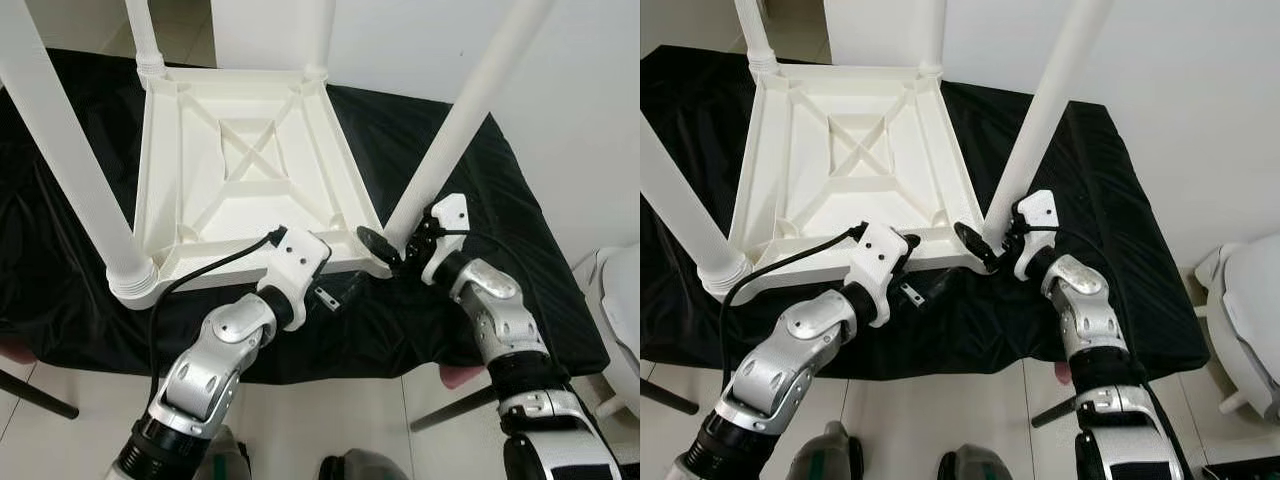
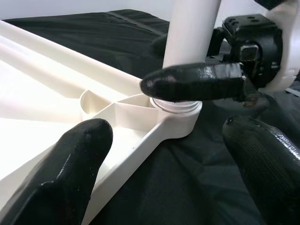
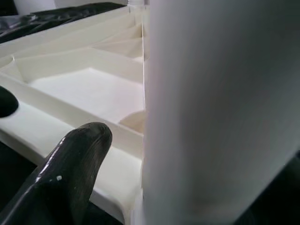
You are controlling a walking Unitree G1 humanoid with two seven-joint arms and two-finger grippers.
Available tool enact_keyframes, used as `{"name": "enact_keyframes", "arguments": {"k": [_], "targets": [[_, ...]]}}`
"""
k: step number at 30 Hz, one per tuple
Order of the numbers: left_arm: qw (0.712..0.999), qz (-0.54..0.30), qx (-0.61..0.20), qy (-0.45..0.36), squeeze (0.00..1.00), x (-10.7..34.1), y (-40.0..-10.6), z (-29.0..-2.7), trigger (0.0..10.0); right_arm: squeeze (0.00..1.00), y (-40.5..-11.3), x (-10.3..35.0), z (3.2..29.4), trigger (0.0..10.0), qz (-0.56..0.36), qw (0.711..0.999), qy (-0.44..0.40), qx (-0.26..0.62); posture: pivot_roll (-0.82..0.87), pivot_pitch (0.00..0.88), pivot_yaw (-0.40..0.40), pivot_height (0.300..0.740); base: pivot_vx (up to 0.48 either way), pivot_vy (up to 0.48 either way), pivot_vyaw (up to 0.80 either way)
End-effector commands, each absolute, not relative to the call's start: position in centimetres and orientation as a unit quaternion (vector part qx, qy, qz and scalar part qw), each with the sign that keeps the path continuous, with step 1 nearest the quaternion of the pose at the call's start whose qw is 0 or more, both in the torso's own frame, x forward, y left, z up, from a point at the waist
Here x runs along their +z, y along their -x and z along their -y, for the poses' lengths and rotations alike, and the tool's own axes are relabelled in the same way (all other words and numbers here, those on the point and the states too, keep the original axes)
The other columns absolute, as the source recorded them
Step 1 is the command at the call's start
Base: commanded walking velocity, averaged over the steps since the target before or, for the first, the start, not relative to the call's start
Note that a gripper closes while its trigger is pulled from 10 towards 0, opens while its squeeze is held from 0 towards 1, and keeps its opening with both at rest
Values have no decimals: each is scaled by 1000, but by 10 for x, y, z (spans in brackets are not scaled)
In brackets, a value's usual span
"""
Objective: Building children table
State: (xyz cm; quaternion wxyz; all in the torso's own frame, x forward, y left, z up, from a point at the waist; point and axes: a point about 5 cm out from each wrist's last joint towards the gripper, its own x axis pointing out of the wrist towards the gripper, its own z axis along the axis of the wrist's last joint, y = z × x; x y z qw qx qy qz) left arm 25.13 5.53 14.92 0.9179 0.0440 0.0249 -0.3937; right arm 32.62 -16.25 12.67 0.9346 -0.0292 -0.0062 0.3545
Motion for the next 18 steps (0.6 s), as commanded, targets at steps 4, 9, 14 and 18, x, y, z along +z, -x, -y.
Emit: {"name": "enact_keyframes", "arguments": {"k": [4,9,14,18], "targets": [[917,-24,-396,-45,0,150,-251,-54,10000,0,-329,118,170,5961,-16,933,48,357,-9,9,-80,740,0,0,0],[917,-24,-396,-44,0,151,-250,-55,10000,0,-330,113,175,0,-22,932,44,358,-7,12,-79,740,0,0,0],[917,-25,-396,-45,0,150,-250,-55,10000,0,-331,111,177,0,-16,933,40,358,-7,14,-76,740,0,0,0],[916,-26,-397,-45,0,150,-249,-55,10000,0,-331,110,177,0,-13,932,37,360,-9,16,-75,740,0,0,0]]}}
